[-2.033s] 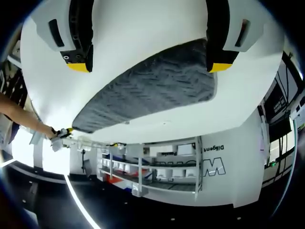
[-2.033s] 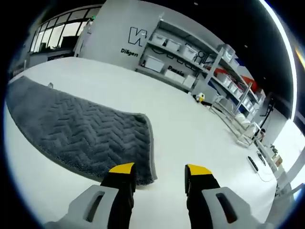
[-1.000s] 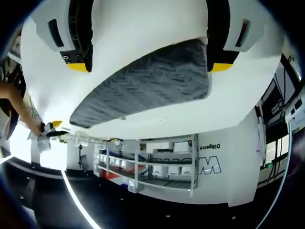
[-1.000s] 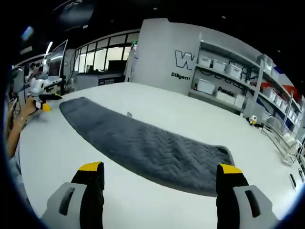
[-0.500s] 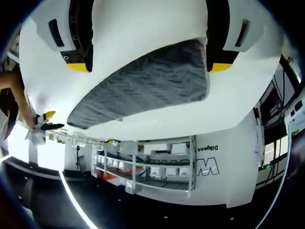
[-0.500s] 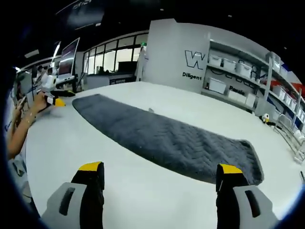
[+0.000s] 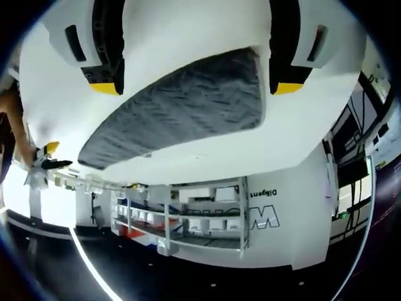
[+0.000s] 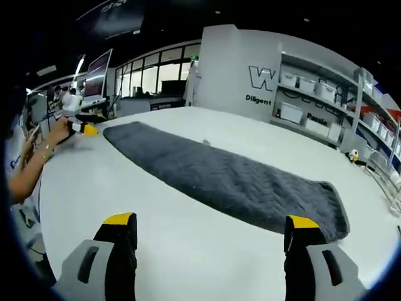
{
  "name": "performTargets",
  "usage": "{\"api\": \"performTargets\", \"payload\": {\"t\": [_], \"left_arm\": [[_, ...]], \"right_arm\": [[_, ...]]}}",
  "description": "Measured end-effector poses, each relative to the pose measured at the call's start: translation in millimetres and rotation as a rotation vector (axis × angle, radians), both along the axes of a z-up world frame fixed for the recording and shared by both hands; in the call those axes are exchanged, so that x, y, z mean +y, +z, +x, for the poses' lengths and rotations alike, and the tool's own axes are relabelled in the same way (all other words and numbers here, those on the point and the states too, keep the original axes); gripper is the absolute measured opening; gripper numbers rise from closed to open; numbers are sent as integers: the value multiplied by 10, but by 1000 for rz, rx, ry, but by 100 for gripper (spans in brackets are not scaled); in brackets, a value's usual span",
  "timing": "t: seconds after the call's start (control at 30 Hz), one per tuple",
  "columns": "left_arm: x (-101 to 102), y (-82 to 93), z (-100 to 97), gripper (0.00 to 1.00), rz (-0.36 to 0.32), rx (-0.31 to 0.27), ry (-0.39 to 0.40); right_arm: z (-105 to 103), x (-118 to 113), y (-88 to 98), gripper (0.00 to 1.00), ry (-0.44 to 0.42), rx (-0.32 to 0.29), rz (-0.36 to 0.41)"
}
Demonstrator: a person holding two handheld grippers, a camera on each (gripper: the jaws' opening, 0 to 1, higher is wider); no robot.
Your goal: Open the folded towel by lifting each exposed corner and separating the folded layers until the towel lies flat within the target outline without major curled edges
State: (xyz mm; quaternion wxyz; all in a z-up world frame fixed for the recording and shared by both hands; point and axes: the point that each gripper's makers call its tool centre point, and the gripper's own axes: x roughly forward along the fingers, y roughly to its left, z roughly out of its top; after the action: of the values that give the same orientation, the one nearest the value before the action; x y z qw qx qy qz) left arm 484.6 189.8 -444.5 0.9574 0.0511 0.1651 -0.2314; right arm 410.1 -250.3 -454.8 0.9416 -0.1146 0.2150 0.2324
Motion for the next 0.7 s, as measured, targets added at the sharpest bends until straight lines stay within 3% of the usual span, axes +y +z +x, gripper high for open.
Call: {"api": "performTargets", "payload": {"t": [0.17,0.27,0.4,0.53,0.6,0.7], "left_arm": [[-30,129,139,92,-6,-5,5],[-15,150,232,92,31,8,19],[-14,228,395,90,6,2,36],[19,202,566,88,12,22,58],[8,184,602,86,-18,45,63],[-4,187,691,81,-13,25,55]], "right_arm": [[-61,62,75,99,23,-19,13],[-95,87,80,99,26,-21,-1],[-131,130,93,99,44,-26,-5],[-141,141,82,99,50,-31,-11],[-154,155,72,99,55,-31,-9],[-222,231,45,99,78,-31,-3]]}}
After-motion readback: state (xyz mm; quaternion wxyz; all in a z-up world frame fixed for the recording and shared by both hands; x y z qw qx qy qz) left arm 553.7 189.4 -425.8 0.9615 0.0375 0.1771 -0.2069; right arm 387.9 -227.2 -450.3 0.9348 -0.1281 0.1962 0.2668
